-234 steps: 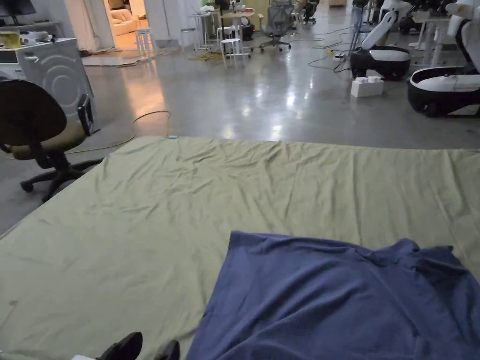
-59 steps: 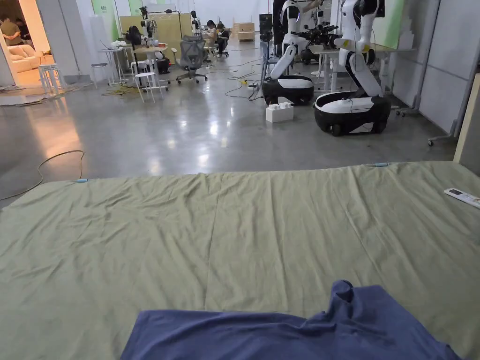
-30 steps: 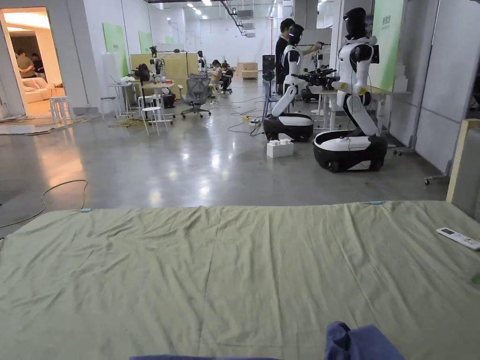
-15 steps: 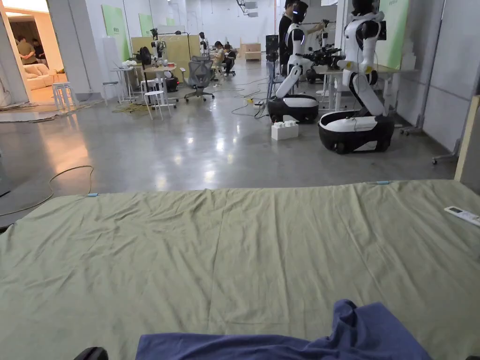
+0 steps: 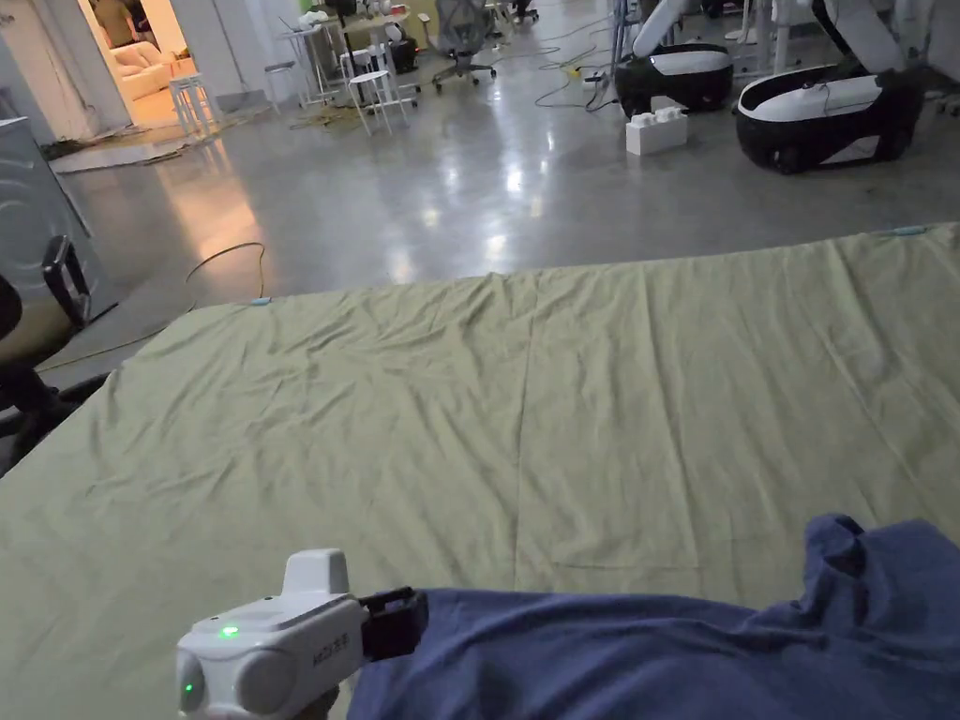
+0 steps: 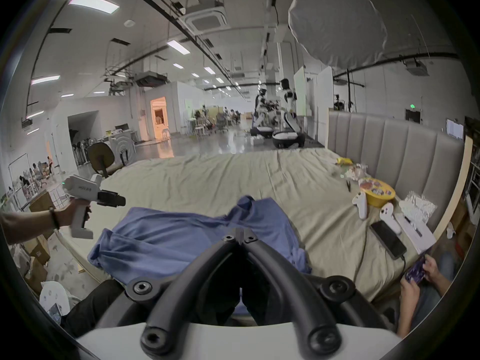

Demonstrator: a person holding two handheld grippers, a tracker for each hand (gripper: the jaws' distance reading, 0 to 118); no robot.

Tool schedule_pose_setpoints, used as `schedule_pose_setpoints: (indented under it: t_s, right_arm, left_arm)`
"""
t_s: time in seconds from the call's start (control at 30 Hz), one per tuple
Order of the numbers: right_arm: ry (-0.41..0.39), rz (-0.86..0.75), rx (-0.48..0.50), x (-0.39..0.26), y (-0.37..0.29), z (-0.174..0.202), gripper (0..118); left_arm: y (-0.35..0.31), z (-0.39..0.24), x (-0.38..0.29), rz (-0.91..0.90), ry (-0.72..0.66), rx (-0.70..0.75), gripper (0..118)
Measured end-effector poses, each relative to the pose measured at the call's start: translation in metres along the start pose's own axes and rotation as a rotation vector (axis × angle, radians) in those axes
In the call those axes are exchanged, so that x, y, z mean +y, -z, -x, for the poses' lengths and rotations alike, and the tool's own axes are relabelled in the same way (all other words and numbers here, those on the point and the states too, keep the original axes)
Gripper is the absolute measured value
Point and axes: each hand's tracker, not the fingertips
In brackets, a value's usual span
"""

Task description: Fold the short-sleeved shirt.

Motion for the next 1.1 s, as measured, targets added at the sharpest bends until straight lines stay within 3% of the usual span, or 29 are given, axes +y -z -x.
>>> schedule_pose_setpoints:
  t_s: [0.13, 0.17, 0.23, 0.27, 0.33, 0.4, 0.5, 0.53, 0.57, 0.6, 0.63, 0.67, 0.7, 0.73, 0.77, 0.87, 0.93, 0.97, 1.03, 1.1]
  right_arm:
    - [0.049, 0.069, -0.013, -0.006, 0.013, -0.015, 0]
    - [0.050, 0.078, -0.027, -0.006, 0.014, -0.016, 0]
    - [0.062, 0.092, -0.037, -0.007, 0.019, -0.021, 0]
    - [0.072, 0.107, -0.045, -0.008, 0.023, -0.023, 0]
    - [0.082, 0.121, -0.044, -0.010, 0.028, -0.026, 0]
    - [0.088, 0.142, -0.039, -0.010, 0.041, -0.030, 0]
    - [0.065, 0.163, -0.024, 0.003, 0.077, -0.040, 0]
    - [0.050, 0.182, -0.012, 0.011, 0.094, -0.046, 1]
    - [0.088, 0.260, 0.019, 0.017, 0.120, -0.054, 2]
    - [0.106, 0.282, 0.057, 0.025, 0.147, -0.064, 10]
    - [0.134, 0.320, 0.077, 0.031, 0.172, -0.073, 31]
    - [0.149, 0.379, 0.076, 0.038, 0.202, -0.081, 66]
    - [0.161, 0.454, 0.028, 0.040, 0.234, -0.092, 85]
    - [0.183, 0.513, 0.013, 0.043, 0.260, -0.100, 90]
    - [0.195, 0.609, 0.003, 0.042, 0.288, -0.109, 85]
    - [0.128, 0.597, -0.139, 0.030, 0.339, -0.124, 83]
    - [0.099, 0.689, -0.148, 0.018, 0.369, -0.130, 82]
    - [0.121, 0.711, -0.172, 0.013, 0.374, -0.125, 67]
    - [0.120, 0.725, -0.168, 0.001, 0.376, -0.119, 58]
    - [-0.001, 0.652, -0.162, 0.004, 0.367, -0.114, 9]
  left_arm:
    - [0.043, 0.009, 0.002, 0.062, -0.097, 0.069, 79]
    - [0.053, 0.010, 0.002, 0.079, -0.088, 0.065, 69]
    - [0.067, 0.010, -0.004, 0.151, -0.073, 0.053, 32]
    - [0.072, 0.006, -0.008, 0.183, -0.047, 0.065, 27]
    - [0.069, -0.001, -0.007, 0.131, 0.031, 0.116, 25]
    - [0.073, -0.013, -0.006, 0.171, 0.081, 0.133, 15]
    - [0.082, -0.030, -0.004, 0.241, 0.242, 0.152, 10]
    - [0.086, -0.031, -0.003, 0.266, 0.237, 0.156, 10]
    - [0.090, -0.030, 0.000, 0.297, 0.219, 0.152, 10]
    - [0.093, -0.027, 0.005, 0.315, 0.220, 0.142, 10]
    - [0.095, -0.026, 0.011, 0.333, 0.212, 0.134, 10]
    - [0.096, -0.025, 0.015, 0.359, 0.182, 0.125, 10]
    - [0.097, -0.025, 0.016, 0.366, 0.184, 0.123, 10]
    - [0.098, -0.024, 0.017, 0.375, 0.187, 0.120, 10]
    - [0.099, -0.025, 0.018, 0.359, 0.205, 0.132, 10]
    - [0.099, -0.033, 0.012, 0.349, 0.274, 0.158, 10]
    - [0.098, -0.038, 0.008, 0.333, 0.309, 0.170, 10]
    - [0.098, -0.038, 0.007, 0.325, 0.318, 0.172, 10]
    - [0.097, -0.035, 0.004, 0.316, 0.304, 0.170, 10]
    - [0.095, -0.033, 0.004, 0.303, 0.290, 0.165, 10]
